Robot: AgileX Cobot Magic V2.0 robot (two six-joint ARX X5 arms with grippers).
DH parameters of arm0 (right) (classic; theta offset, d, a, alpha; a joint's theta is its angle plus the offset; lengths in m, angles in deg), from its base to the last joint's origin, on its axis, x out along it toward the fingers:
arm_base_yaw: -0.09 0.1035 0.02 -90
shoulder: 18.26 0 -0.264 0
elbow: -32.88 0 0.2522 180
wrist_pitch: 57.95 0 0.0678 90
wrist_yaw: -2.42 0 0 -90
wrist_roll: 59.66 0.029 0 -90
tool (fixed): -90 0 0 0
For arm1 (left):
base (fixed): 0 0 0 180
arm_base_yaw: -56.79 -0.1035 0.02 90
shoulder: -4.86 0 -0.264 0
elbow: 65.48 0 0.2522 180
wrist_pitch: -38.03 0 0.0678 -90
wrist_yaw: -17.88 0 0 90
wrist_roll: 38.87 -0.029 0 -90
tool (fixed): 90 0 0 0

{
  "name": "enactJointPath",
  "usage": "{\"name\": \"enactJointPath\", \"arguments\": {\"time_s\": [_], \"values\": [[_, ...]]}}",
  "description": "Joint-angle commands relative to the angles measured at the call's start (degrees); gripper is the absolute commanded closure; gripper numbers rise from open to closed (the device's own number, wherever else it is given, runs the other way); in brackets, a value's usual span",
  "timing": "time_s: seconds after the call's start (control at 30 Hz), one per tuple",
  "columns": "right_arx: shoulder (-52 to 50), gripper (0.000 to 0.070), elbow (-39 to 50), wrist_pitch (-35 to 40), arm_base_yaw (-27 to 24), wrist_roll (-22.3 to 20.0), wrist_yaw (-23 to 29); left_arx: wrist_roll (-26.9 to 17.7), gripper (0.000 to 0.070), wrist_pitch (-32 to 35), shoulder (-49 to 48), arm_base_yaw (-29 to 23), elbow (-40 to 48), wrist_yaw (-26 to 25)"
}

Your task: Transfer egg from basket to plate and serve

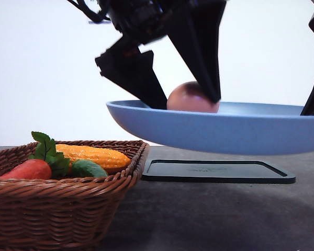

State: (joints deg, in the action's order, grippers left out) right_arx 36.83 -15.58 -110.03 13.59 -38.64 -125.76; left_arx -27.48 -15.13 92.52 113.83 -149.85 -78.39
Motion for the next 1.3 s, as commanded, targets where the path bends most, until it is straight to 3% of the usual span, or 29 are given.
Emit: {"name": "enactJointPath", "arguments": {"time_s": [0.0, 0.23, 0.47, 0.8, 1.27], "values": [[1.16, 0.07, -1.05, 0.76, 0.1, -0.47, -0.8, 0.25, 0.0252, 0.27, -2.61, 0.67, -1.14, -0.12], [6.65, 0.07, -1.37, 2.83, -1.63, -0.5, -0.88, 0.23, 0.0257, -0.38, -13.77, -0.56, -1.14, 2.13], [14.92, 0.07, -5.64, 5.74, -3.88, -2.28, -0.87, 0.17, 0.0257, -2.32, -25.1, -1.68, -1.14, 13.51], [30.76, 0.07, -21.6, 5.75, -8.74, -6.42, -0.81, -0.18, 0.0257, -5.33, -35.42, -2.29, -1.14, 25.52], [54.8, 0.07, -42.35, 5.69, -11.87, -6.83, 0.6, 0.25, 0.0257, -7.35, -37.47, -2.29, -1.12, 26.89]]}}
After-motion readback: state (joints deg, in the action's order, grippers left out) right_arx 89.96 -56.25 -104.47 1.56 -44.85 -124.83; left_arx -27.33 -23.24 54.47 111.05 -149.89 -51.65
